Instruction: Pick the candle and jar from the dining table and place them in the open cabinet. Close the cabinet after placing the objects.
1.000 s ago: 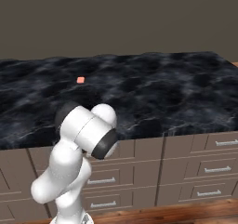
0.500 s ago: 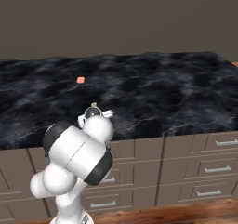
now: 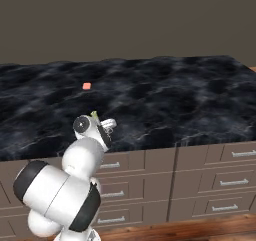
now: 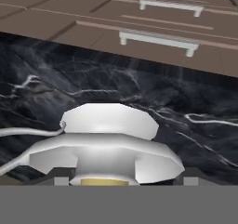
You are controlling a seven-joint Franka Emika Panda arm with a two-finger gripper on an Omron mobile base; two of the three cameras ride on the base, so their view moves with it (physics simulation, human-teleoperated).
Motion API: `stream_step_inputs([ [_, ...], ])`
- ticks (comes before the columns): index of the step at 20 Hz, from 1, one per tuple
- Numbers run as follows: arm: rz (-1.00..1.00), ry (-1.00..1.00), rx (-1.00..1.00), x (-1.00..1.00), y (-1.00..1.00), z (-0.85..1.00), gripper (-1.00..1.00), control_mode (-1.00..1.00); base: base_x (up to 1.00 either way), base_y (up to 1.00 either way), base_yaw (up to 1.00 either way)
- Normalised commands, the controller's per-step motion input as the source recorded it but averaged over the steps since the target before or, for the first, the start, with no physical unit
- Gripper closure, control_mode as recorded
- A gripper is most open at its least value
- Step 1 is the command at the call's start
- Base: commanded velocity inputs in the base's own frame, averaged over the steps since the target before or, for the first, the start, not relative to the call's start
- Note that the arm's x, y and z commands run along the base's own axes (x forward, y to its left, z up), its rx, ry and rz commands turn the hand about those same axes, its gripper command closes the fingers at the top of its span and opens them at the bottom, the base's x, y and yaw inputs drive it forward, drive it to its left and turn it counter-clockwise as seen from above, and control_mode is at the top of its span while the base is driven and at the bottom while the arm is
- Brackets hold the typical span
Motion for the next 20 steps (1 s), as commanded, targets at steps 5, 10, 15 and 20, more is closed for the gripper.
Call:
stream_step_inputs([
  [5, -0.12, 0.00, -0.06, -0.45, 0.00, 0.22, 1.00, -1.00, 0.00, 0.00, 0.00],
  [10, -0.11, 0.00, 0.00, -0.36, 0.00, 0.48, 1.00, -1.00, 0.00, 0.00, 0.00],
  [15, -0.06, 0.01, 0.01, -0.25, 0.00, 0.23, 1.00, -1.00, 0.00, 0.00, 0.00],
  [20, 0.00, 0.01, 0.06, -0.18, 0.00, 0.04, 1.00, -1.00, 0.00, 0.00, 0.00],
])
